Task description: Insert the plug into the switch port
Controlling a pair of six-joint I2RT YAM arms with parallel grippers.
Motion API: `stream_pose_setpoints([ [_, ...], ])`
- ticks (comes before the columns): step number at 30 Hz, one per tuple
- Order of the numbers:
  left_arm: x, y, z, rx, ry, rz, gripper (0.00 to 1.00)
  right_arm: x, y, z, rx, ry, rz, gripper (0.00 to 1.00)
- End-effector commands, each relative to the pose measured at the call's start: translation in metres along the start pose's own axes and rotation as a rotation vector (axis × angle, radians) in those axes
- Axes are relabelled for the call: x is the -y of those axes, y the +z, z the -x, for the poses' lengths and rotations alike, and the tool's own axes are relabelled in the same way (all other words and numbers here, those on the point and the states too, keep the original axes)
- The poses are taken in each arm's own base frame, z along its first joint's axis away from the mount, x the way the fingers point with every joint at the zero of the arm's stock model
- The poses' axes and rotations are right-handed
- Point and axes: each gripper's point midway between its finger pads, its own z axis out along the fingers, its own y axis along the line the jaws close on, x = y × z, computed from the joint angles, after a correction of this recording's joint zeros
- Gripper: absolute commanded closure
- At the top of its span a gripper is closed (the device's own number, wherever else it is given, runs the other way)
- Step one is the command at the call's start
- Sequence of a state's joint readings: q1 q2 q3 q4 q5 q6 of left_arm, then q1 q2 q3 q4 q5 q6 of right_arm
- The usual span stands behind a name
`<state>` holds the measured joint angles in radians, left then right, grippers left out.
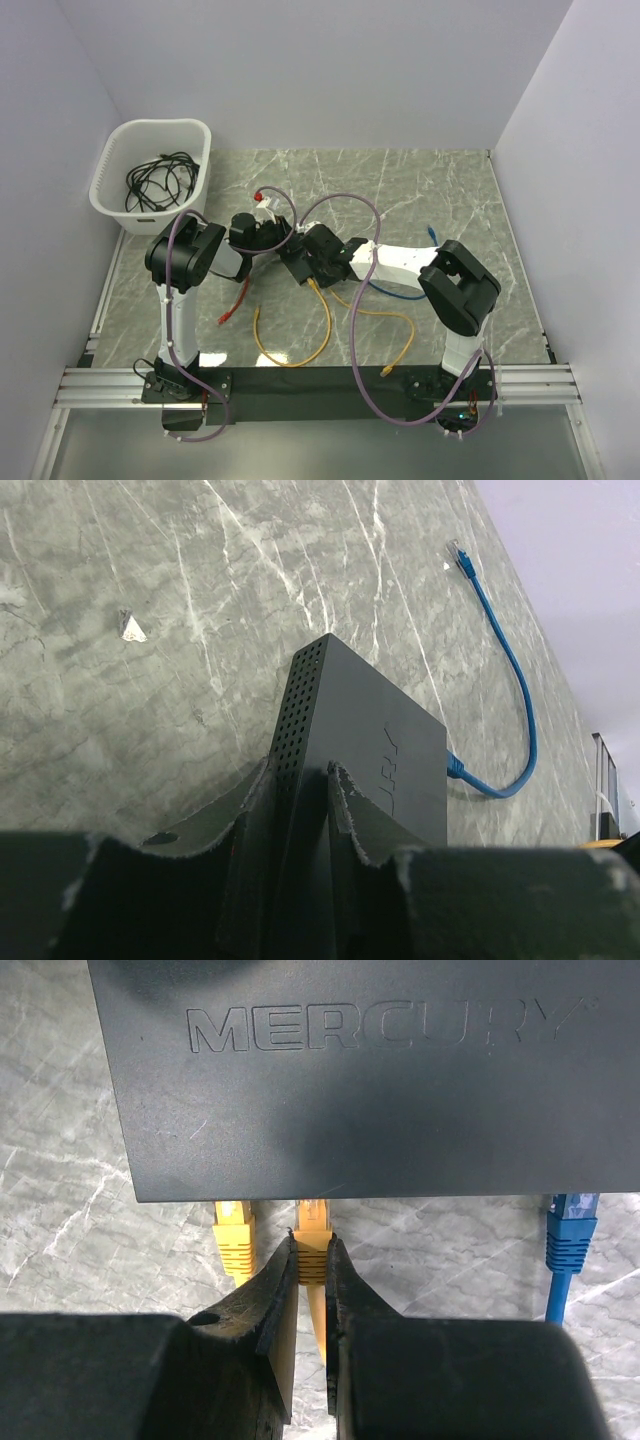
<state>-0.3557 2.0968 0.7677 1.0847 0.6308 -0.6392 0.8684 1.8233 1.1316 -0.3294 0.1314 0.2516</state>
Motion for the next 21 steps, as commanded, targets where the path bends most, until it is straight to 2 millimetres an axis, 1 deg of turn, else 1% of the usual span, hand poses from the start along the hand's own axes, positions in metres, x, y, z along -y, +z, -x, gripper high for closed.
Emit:
stream_pose_setpoints([
  [1,0.008,-0.014,-0.058,-0.192,-0.075,-0.043,0.75,-0.002,-0.012,0.082,0.288,0.042,-0.005,1.00],
  [6,0.007,-0.014,-0.061,-0.199,-0.072,-0.044,0.77,0.001,-0.009,0.091,0.309,0.050,-0.001,1.00],
  [13,0.006,-0.014,-0.064,-0.208,-0.078,-0.049,0.79,0.004,-0.011,0.107,0.343,0.056,-0.021,1.00],
  [20,0.005,-0.013,-0.068,-0.216,-0.091,-0.059,0.81,0.008,-0.011,0.131,0.416,0.084,-0.021,1.00],
  [21,0.005,-0.014,-0.068,-0.218,-0.091,-0.060,0.81,0.008,-0.008,0.131,0.416,0.084,-0.021,1.00],
])
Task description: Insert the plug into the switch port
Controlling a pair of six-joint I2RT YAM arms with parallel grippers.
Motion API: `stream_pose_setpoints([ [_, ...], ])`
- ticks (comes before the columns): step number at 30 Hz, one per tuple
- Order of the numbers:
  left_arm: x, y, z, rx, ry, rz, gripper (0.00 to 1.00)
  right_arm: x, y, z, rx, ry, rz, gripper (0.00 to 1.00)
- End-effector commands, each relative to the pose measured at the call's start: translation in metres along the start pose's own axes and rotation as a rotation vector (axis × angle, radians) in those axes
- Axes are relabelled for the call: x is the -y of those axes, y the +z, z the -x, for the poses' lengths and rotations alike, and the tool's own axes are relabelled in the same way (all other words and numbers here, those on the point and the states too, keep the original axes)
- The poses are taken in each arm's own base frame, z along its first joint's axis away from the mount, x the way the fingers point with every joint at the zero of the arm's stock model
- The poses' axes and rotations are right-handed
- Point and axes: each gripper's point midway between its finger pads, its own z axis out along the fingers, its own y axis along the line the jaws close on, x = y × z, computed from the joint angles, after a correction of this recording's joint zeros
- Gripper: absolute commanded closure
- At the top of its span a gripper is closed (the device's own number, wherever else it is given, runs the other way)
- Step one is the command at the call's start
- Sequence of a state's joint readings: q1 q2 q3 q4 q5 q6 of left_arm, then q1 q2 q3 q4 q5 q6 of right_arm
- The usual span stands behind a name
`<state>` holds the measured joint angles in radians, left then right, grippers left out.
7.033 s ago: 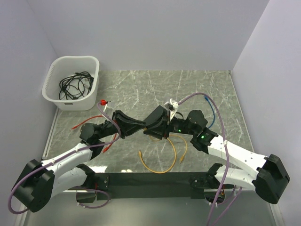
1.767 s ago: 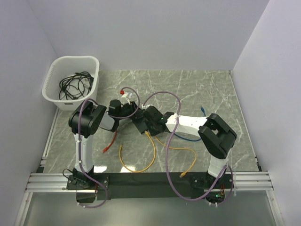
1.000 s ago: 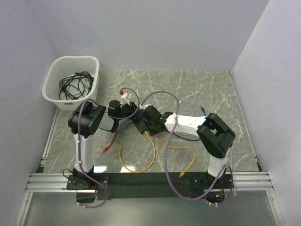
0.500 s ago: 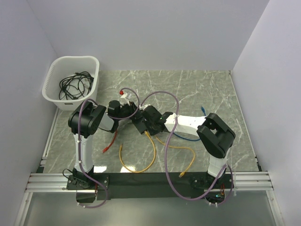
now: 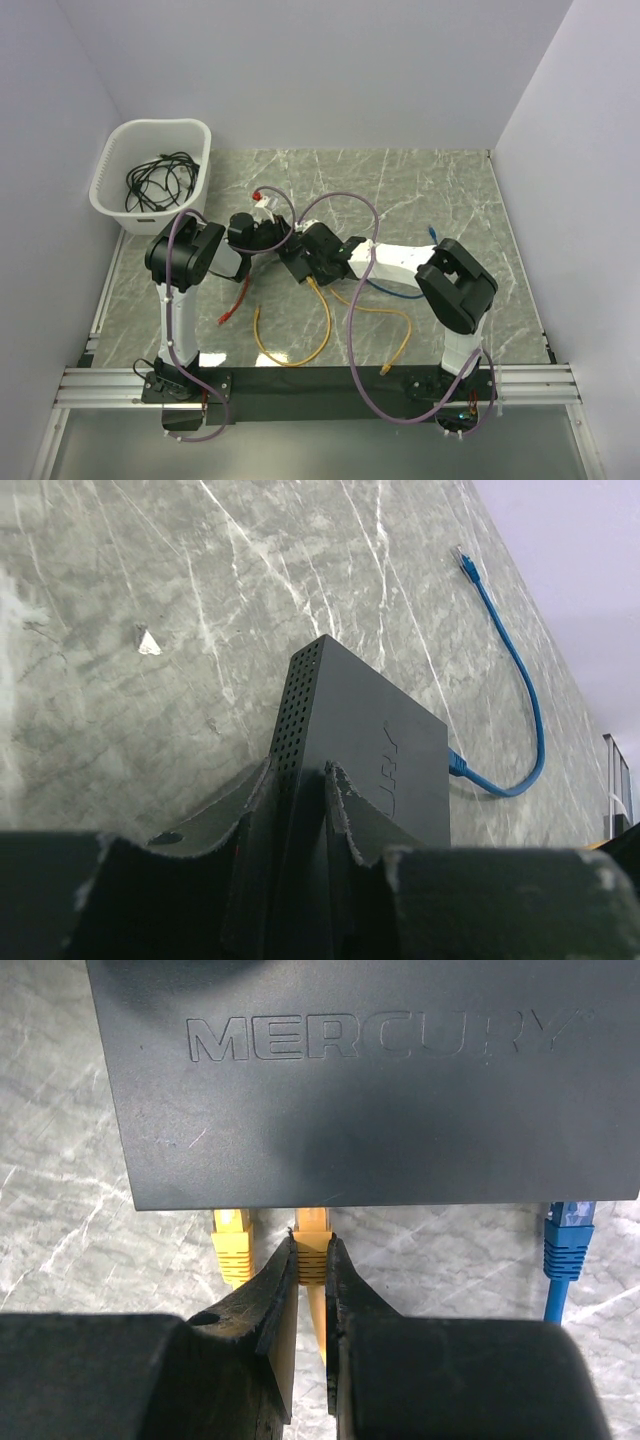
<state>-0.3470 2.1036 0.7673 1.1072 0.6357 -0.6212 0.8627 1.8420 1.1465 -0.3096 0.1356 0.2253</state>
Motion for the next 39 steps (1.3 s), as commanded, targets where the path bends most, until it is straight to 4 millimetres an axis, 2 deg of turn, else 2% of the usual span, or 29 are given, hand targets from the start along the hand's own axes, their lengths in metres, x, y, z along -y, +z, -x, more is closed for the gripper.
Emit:
stream_pose_setpoints([
  [1,0.010,-0.014,-0.072,-0.231,-0.118,-0.057,0.81,0.010,-0.010,0.124,0.397,0.102,-0.021,1.00],
  [5,0.008,-0.014,-0.074,-0.236,-0.117,-0.050,0.81,0.008,-0.007,0.130,0.417,0.106,-0.006,1.00],
  [11,0.010,-0.014,-0.069,-0.226,-0.113,-0.051,0.79,0.005,-0.005,0.127,0.409,0.093,0.009,1.00],
  [13,0.009,-0.014,-0.065,-0.219,-0.102,-0.035,0.75,0.004,-0.005,0.125,0.404,0.093,0.011,1.00],
  [20,-0.007,-0.012,-0.044,-0.192,-0.068,0.101,0.51,0.002,-0.001,0.113,0.368,0.119,0.026,1.00],
  [24,-0.012,-0.013,-0.033,-0.179,-0.059,0.137,0.44,0.002,-0.004,0.113,0.370,0.131,0.025,1.00],
  [25,-0.015,-0.013,-0.030,-0.177,-0.058,0.153,0.43,0.003,-0.004,0.106,0.347,0.129,0.023,1.00],
  [28,-0.018,-0.012,-0.020,-0.171,-0.049,0.182,0.42,0.004,-0.006,0.102,0.339,0.133,0.021,0.94],
  [31,-0.022,-0.011,-0.010,-0.168,-0.034,0.214,0.41,0.001,-0.008,0.094,0.324,0.128,0.023,0.79],
  [34,-0.024,-0.009,0.004,-0.156,-0.003,0.240,0.41,0.000,-0.008,0.087,0.314,0.121,0.019,0.75],
  [39,-0.033,-0.010,0.017,-0.155,-0.007,0.281,0.41,0.002,-0.009,0.080,0.300,0.120,0.009,0.68],
])
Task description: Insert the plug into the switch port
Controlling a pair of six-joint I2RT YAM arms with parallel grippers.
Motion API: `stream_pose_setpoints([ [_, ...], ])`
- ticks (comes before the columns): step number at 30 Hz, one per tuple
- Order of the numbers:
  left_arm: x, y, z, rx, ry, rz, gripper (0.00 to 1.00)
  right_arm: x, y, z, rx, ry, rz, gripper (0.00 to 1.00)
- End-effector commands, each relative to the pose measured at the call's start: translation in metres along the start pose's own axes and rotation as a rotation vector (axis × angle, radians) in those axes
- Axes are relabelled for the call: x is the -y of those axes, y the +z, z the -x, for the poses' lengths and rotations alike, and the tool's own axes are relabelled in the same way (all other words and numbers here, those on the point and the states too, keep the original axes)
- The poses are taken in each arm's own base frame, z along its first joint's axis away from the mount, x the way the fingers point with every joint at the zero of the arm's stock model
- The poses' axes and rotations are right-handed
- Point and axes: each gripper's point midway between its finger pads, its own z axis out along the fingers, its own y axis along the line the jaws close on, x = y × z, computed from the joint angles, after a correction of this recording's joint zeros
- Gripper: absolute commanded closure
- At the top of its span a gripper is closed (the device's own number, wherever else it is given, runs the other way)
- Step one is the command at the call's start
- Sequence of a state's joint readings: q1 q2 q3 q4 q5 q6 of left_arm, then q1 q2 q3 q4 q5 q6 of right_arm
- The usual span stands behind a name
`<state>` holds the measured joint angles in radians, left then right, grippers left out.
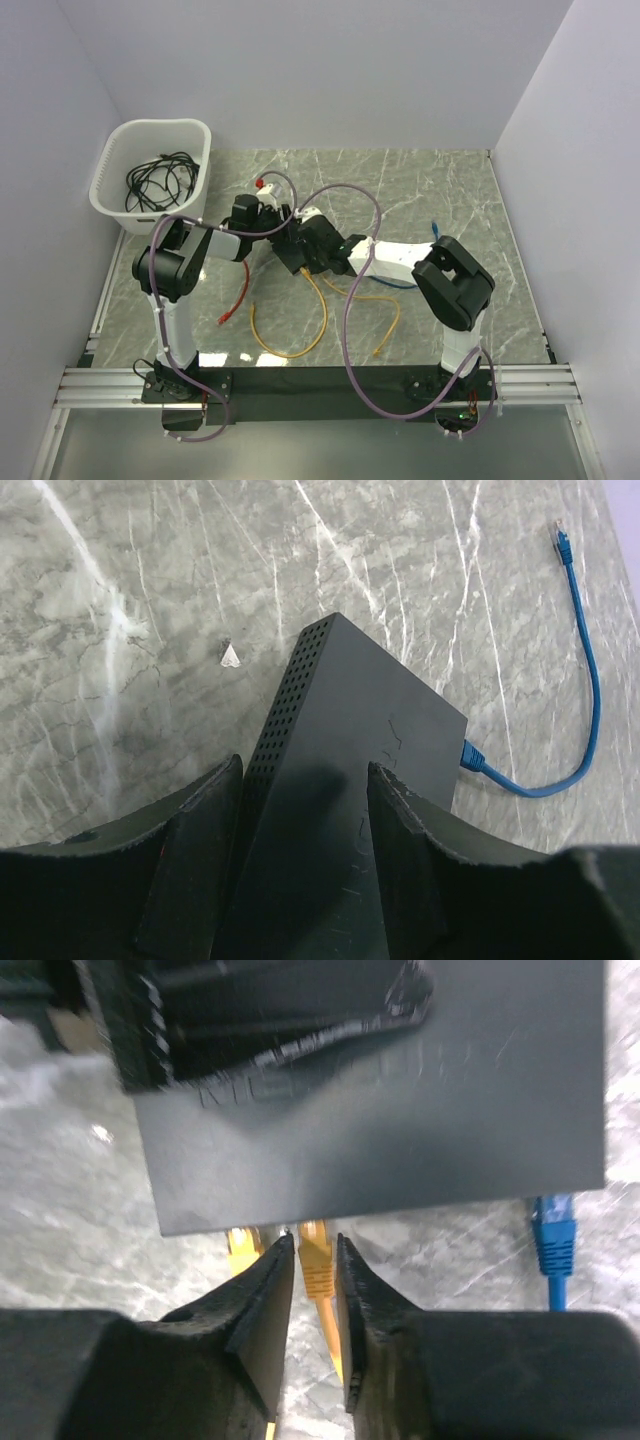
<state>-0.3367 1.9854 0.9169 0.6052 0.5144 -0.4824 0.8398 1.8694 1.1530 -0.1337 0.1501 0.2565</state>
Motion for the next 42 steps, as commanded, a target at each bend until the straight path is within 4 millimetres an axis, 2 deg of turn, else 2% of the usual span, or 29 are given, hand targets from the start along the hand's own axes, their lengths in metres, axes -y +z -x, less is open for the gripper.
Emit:
stream_pose_setpoints([
  [1,-0.012,-0.006,-0.003,-0.051,-0.013,0.069,0.41,0.001,-0.016,0.041,0.146,0.045,-0.014,0.66],
  [6,-0.011,-0.010,0.011,-0.028,-0.001,0.086,0.41,0.006,-0.023,0.042,0.153,0.042,-0.030,0.61],
  [10,-0.002,-0.022,0.033,0.021,0.011,0.104,0.40,0.001,-0.034,0.048,0.178,0.045,-0.013,0.60],
  [12,0.004,-0.026,0.042,0.037,0.006,0.110,0.40,-0.008,-0.041,0.056,0.203,0.031,0.000,0.59],
  [14,0.010,-0.036,0.056,0.069,0.009,0.137,0.39,-0.020,-0.048,0.056,0.200,0.000,-0.001,0.57],
  [15,0.011,-0.041,0.061,0.085,0.008,0.153,0.39,-0.026,-0.052,0.064,0.219,-0.008,-0.006,0.57],
  [17,0.015,-0.057,0.077,0.133,0.014,0.202,0.38,-0.036,-0.058,0.068,0.224,-0.022,0.005,0.55],
  [18,0.017,-0.063,0.082,0.148,0.013,0.220,0.38,-0.049,-0.063,0.072,0.236,-0.037,0.027,0.55],
  [19,0.024,-0.075,0.095,0.189,0.023,0.235,0.38,-0.054,-0.066,0.073,0.237,-0.044,0.034,0.55],
  [21,0.020,-0.092,0.100,0.221,0.003,0.313,0.38,-0.076,-0.072,0.075,0.246,-0.065,0.071,0.54],
  [22,0.031,-0.108,0.113,0.271,0.011,0.319,0.36,-0.082,-0.074,0.074,0.243,-0.073,0.085,0.53],
  [24,0.025,-0.129,0.108,0.304,-0.016,0.394,0.34,-0.098,-0.074,0.076,0.244,-0.082,0.114,0.52],
  [25,0.038,-0.148,0.119,0.364,-0.010,0.388,0.30,-0.111,-0.076,0.072,0.237,-0.097,0.146,0.51],
  [26,0.038,-0.158,0.117,0.385,-0.019,0.404,0.28,-0.118,-0.070,0.069,0.224,-0.105,0.155,0.50],
  [27,0.034,-0.165,0.105,0.383,-0.039,0.423,0.26,-0.127,-0.071,0.074,0.232,-0.107,0.169,0.50],
  [28,0.044,-0.184,0.112,0.444,-0.035,0.420,0.22,-0.135,-0.070,0.071,0.221,-0.119,0.180,0.49],
  [29,0.045,-0.193,0.109,0.460,-0.043,0.427,0.20,-0.141,-0.060,0.064,0.197,-0.131,0.181,0.48],
  [30,0.037,-0.200,0.095,0.461,-0.069,0.464,0.18,-0.148,-0.060,0.071,0.208,-0.133,0.191,0.47],
  [31,0.046,-0.217,0.099,0.514,-0.069,0.451,0.15,-0.150,-0.056,0.070,0.197,-0.138,0.185,0.46],
  [32,0.046,-0.224,0.096,0.530,-0.081,0.457,0.14,-0.153,-0.044,0.063,0.173,-0.148,0.179,0.46],
  [33,0.038,-0.228,0.080,0.518,-0.110,0.484,0.13,-0.158,-0.042,0.070,0.184,-0.149,0.183,0.46],
  [34,0.046,-0.240,0.081,0.556,-0.108,0.464,0.13,-0.159,-0.038,0.068,0.170,-0.157,0.178,0.46],
  [35,0.046,-0.246,0.078,0.568,-0.110,0.465,0.12,-0.160,-0.026,0.062,0.145,-0.168,0.166,0.45],
  [36,0.040,-0.248,0.064,0.552,-0.127,0.488,0.12,-0.163,-0.024,0.070,0.158,-0.166,0.163,0.45],
  [37,0.038,-0.262,0.062,0.592,-0.138,0.514,0.12,-0.163,-0.014,0.062,0.132,-0.176,0.150,0.45],
  [38,0.037,-0.266,0.060,0.610,-0.149,0.516,0.12,-0.164,-0.010,0.062,0.128,-0.177,0.144,0.45],
  [39,0.032,-0.267,0.050,0.611,-0.169,0.522,0.12,-0.167,-0.008,0.070,0.142,-0.167,0.142,0.45],
  [41,0.035,-0.278,0.049,0.664,-0.173,0.507,0.12,-0.167,0.008,0.058,0.100,-0.179,0.119,0.45],
  [42,0.029,-0.279,0.042,0.669,-0.181,0.525,0.12,-0.171,0.008,0.070,0.120,-0.166,0.114,0.45],
])
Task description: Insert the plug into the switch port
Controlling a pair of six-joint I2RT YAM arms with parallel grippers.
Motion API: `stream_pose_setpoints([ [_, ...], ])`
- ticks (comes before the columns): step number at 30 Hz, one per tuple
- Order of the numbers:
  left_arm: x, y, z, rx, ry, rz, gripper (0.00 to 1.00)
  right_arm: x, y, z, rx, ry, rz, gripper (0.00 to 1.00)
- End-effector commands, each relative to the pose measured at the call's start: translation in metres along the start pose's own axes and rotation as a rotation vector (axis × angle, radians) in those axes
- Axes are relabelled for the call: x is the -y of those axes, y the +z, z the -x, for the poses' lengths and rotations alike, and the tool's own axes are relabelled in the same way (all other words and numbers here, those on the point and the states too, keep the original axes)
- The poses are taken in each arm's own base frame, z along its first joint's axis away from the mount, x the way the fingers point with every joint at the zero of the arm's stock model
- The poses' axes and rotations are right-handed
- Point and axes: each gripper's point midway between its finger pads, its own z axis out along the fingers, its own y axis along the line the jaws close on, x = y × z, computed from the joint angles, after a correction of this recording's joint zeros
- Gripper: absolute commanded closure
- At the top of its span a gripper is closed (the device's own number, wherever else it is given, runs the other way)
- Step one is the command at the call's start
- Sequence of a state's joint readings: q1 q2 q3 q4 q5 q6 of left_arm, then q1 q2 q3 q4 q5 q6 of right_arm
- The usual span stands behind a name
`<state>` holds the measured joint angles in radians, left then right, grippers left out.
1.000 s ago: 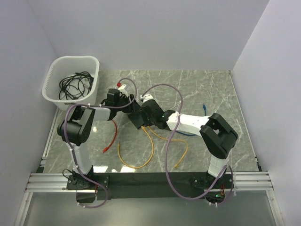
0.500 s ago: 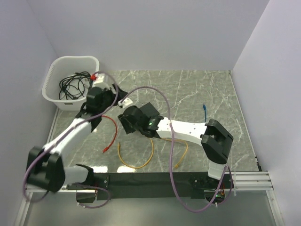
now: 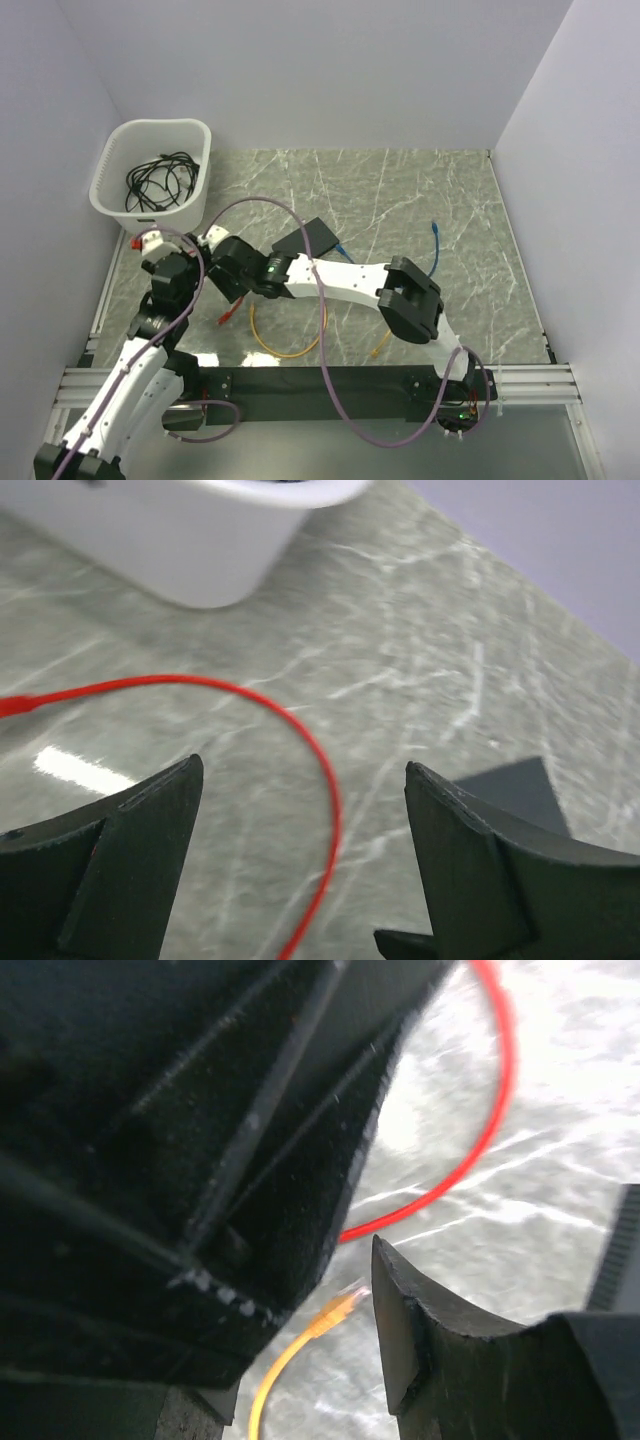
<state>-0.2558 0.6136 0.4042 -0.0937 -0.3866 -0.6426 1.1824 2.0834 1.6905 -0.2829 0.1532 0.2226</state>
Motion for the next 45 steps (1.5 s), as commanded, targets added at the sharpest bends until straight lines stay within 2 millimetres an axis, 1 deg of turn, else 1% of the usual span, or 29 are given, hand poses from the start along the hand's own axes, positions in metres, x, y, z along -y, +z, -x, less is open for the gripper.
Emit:
stream_pose_setpoints([
  [1,0.038,-0.026,0.006,0.007,-0.094,-0.205,0.12,0.054,0.044,-0.020,-0.072,0.060,-0.191,0.45],
  [3,0.030,-0.028,0.005,0.010,-0.095,-0.174,0.12,0.055,0.050,-0.014,-0.065,0.069,-0.204,0.45],
  [5,0.020,-0.029,0.013,0.051,-0.106,-0.125,0.12,0.057,0.059,-0.021,-0.084,0.065,-0.215,0.45],
  [8,0.004,-0.029,0.022,0.100,-0.126,-0.039,0.12,0.055,0.053,-0.006,-0.031,0.081,-0.206,0.47],
  [9,-0.002,-0.027,0.020,0.095,-0.128,0.002,0.12,0.054,0.056,-0.013,-0.001,0.081,-0.182,0.47],
  [10,-0.005,-0.026,0.020,0.095,-0.126,0.026,0.12,0.048,0.039,0.003,0.049,0.088,-0.138,0.47],
  [12,-0.009,-0.022,0.024,0.106,-0.131,0.066,0.12,0.047,0.030,-0.005,0.057,0.078,-0.110,0.47],
  [13,-0.011,-0.017,0.019,0.091,-0.118,0.088,0.12,0.042,0.019,0.008,0.095,0.073,-0.076,0.46],
  [14,-0.010,-0.014,0.021,0.098,-0.124,0.093,0.12,0.037,0.017,0.000,0.078,0.046,-0.039,0.46],
  [16,-0.006,-0.006,0.023,0.106,-0.123,0.100,0.12,0.024,0.005,0.007,0.105,0.016,0.023,0.46],
  [17,-0.002,-0.003,0.029,0.120,-0.129,0.097,0.12,0.023,0.004,0.001,0.091,0.000,0.033,0.45],
  [18,-0.002,0.002,0.027,0.117,-0.120,0.114,0.12,0.023,0.002,-0.002,0.083,-0.002,0.036,0.45],
  [23,0.014,0.021,0.059,0.221,-0.118,0.121,0.10,0.023,-0.008,-0.003,0.092,-0.006,0.050,0.45],
  [26,0.022,0.030,0.061,0.180,-0.087,0.140,0.11,0.029,-0.011,0.004,0.101,-0.011,0.011,0.43],
  [27,0.025,0.028,0.064,0.183,-0.092,0.132,0.11,0.038,-0.007,-0.001,0.076,-0.014,-0.026,0.43],
  [29,0.022,0.024,0.061,0.178,-0.093,0.122,0.12,0.041,-0.003,0.010,0.087,-0.021,-0.037,0.42],
  [31,0.024,0.013,0.067,0.200,-0.119,0.087,0.12,0.050,0.011,0.005,0.056,-0.020,-0.048,0.42],
  [32,0.022,0.011,0.060,0.186,-0.123,0.071,0.12,0.051,0.014,0.016,0.070,-0.016,-0.052,0.42],
  [33,0.019,0.004,0.058,0.180,-0.125,0.065,0.12,0.055,0.026,0.005,0.031,-0.018,-0.061,0.42],
  [34,0.017,0.002,0.055,0.171,-0.127,0.061,0.12,0.063,0.030,0.007,0.028,-0.010,-0.074,0.41],
  [35,0.013,0.001,0.046,0.151,-0.127,0.060,0.13,0.064,0.033,0.019,0.046,-0.002,-0.082,0.42],
  [36,0.012,-0.004,0.046,0.150,-0.131,0.051,0.13,0.069,0.044,0.007,0.005,0.001,-0.095,0.41],
  [37,0.010,-0.006,0.043,0.142,-0.130,0.053,0.13,0.073,0.049,0.008,-0.004,0.008,-0.101,0.42],
  [38,0.007,-0.007,0.039,0.135,-0.137,0.054,0.14,0.073,0.051,0.024,0.021,0.023,-0.102,0.41],
  [39,0.009,-0.012,0.040,0.138,-0.149,0.033,0.14,0.076,0.062,0.007,-0.034,0.023,-0.113,0.41],
  [40,0.007,-0.014,0.038,0.131,-0.150,0.032,0.15,0.076,0.066,0.007,-0.045,0.023,-0.119,0.41],
  [41,0.006,-0.016,0.035,0.127,-0.162,0.030,0.15,0.076,0.067,0.023,-0.021,0.037,-0.127,0.41],
  [42,0.007,-0.021,0.040,0.144,-0.183,0.012,0.15,0.080,0.076,0.010,-0.059,0.037,-0.149,0.41],
  [45,0.006,-0.032,0.046,0.173,-0.220,-0.016,0.14,0.082,0.076,0.018,-0.032,0.067,-0.155,0.43],
])
